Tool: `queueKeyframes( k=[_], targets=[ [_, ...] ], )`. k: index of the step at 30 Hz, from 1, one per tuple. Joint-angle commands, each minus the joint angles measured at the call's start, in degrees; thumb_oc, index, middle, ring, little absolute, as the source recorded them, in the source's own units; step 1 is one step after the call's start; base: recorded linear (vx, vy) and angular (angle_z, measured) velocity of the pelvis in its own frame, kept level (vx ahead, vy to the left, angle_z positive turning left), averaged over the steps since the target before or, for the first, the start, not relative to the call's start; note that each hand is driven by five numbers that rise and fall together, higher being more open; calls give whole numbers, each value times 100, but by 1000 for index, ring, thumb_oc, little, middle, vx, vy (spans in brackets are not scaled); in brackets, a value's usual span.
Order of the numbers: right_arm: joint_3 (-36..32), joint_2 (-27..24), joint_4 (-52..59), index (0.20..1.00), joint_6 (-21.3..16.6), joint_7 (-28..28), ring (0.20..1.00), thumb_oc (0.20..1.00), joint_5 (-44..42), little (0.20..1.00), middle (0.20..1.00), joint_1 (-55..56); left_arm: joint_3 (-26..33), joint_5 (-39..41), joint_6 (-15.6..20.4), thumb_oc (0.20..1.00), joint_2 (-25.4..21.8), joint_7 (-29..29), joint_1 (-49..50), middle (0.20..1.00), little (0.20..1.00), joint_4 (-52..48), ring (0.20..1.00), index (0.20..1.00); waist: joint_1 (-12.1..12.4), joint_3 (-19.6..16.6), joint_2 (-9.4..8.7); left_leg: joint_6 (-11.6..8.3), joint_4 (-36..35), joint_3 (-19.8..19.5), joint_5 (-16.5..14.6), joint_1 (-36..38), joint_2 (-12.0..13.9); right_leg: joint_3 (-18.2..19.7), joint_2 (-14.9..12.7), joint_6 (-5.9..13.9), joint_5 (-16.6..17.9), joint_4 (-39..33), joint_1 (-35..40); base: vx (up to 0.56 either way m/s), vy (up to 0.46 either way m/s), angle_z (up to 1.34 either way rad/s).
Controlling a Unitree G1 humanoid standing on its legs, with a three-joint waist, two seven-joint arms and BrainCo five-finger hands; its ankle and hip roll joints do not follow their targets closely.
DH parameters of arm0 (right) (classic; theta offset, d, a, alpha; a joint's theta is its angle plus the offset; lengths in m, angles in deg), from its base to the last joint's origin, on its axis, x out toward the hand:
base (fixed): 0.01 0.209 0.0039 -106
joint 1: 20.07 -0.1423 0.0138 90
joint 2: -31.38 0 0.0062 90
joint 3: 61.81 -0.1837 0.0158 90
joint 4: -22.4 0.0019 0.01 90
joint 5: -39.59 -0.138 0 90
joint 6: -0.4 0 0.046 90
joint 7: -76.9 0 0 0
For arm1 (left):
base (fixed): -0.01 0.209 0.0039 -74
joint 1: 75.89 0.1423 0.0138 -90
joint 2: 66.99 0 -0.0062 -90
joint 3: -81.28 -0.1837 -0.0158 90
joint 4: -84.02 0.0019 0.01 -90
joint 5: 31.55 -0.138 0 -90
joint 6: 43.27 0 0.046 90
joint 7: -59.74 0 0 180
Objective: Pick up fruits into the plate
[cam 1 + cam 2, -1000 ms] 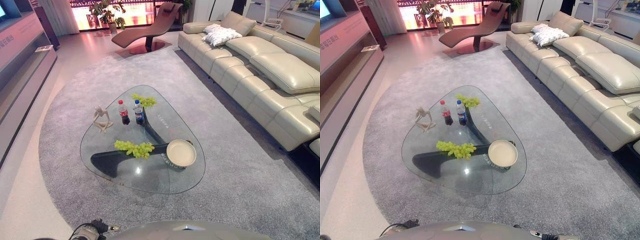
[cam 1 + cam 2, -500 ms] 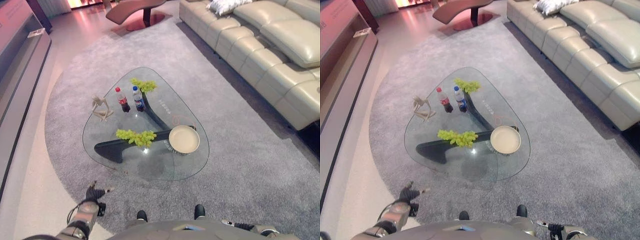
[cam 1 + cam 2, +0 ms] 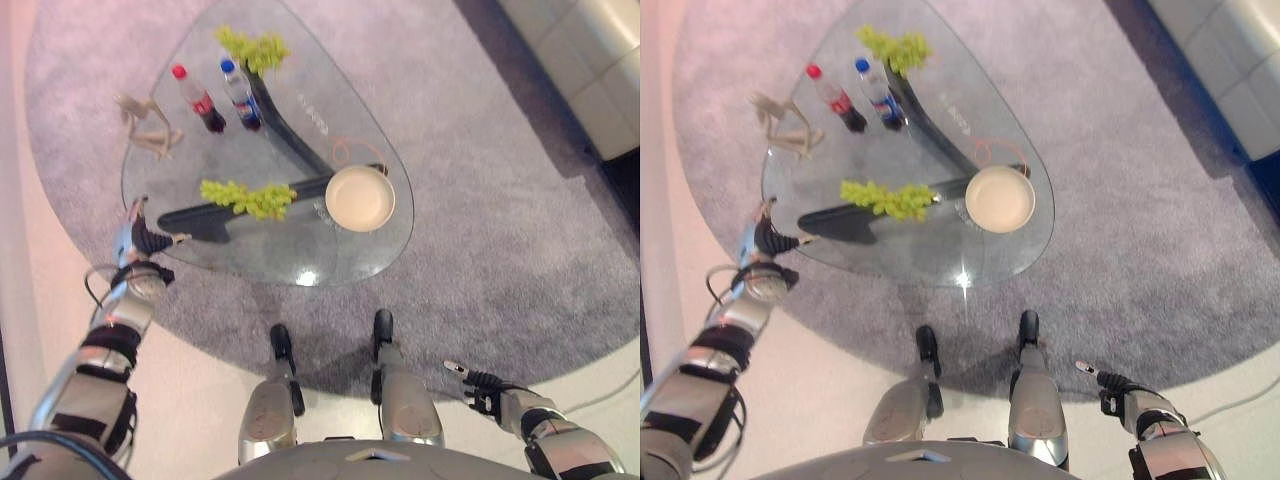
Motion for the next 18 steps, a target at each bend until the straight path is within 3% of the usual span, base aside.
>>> queueKeyframes(
  k=[1,6,9,18],
  targets=[
    [291,-176,-47,1000,-104,108,1000,1000,-35,1000,1000,-53,-198,-649,-45,1000,-444,-234,-611,1000,1000,99,1000,1000,-87,206,-92,112,511,-137,-677,-463,-260,85,54,-10,-961,914,-213,-48,-17,1],
    [538,-367,48,1000,-211,-129,1000,1000,488,1000,1000,-256,-796,-1332,-122,1000,-595,-80,-1270,1000,1000,381,1000,1000,-175,519,-103,131,727,-206,-665,-904,-353,123,111,-38,-939,1139,-707,-57,-10,1],
    [699,-515,143,1000,-286,-169,1000,1000,632,1000,1000,-573,-1298,-1296,-138,1000,-626,115,-1733,1000,1000,634,1000,1000,-263,520,-71,132,1003,-176,-654,-1444,-428,88,99,-55,-928,1379,-1256,-72,31,-2],
    [941,-625,287,1000,-138,-264,1000,1000,751,1000,1000,-1012,-2010,-1599,-154,1000,-547,386,-2380,1000,1000,1073,1000,1000,-486,520,-21,93,1393,32,-680,-2286,-470,185,45,-56,-882,1617,-2126,-24,31,-2]
  ],
)
